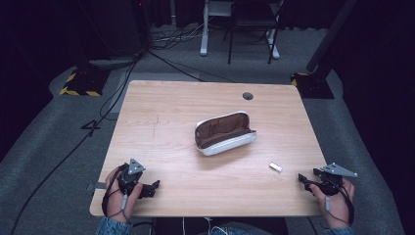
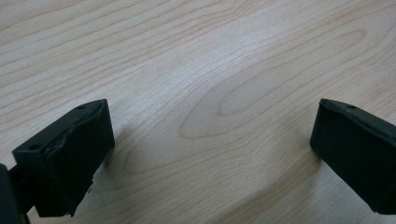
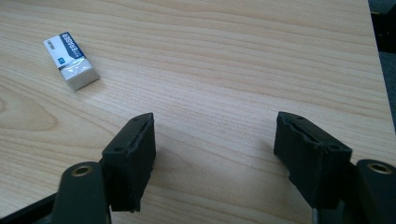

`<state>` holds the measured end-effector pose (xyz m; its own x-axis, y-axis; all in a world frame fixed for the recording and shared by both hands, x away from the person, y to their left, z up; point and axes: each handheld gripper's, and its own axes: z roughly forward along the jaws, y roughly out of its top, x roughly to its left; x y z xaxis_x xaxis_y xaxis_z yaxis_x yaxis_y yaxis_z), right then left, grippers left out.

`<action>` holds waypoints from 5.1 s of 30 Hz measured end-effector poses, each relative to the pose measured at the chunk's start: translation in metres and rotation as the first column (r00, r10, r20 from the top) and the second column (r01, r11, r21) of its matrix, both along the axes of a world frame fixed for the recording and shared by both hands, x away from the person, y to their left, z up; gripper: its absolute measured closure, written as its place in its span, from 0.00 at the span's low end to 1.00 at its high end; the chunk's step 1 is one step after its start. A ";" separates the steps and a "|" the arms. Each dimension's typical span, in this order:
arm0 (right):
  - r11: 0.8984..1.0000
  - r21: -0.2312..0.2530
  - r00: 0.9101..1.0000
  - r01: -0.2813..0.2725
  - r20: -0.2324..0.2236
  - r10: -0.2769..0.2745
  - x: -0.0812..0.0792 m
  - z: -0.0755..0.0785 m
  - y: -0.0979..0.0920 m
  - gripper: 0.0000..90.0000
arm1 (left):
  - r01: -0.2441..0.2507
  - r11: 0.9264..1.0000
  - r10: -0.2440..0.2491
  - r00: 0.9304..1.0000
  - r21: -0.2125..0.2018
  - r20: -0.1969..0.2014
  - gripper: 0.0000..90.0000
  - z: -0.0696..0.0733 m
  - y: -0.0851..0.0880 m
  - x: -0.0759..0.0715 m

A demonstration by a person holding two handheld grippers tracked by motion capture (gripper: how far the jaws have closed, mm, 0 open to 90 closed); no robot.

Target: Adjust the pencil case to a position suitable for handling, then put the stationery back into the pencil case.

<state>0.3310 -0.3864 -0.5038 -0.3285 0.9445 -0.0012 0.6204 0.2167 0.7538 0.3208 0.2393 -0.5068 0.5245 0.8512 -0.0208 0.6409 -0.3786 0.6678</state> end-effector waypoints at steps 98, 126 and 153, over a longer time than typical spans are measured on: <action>0.943 -0.015 0.939 -0.333 -0.093 0.330 0.044 0.016 0.081 0.82 | 0.091 0.996 -0.091 0.996 0.004 -0.007 0.00 0.001 -0.019 0.001; 0.918 0.030 0.918 -0.396 0.035 0.395 0.050 0.070 0.087 0.82 | 0.099 0.995 -0.099 0.995 0.012 -0.003 0.00 0.001 -0.018 0.001; 0.845 -0.010 0.843 -0.534 0.070 0.534 0.099 0.120 0.150 0.82 | 0.101 0.995 -0.101 0.995 0.014 -0.002 0.00 0.001 -0.018 0.002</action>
<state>0.4303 -0.2365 -0.3834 -0.7813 0.6232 -0.0337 0.3587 0.4926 0.7929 0.3223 0.2214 -0.5060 0.6081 0.7938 -0.0101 0.5997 -0.4509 0.6611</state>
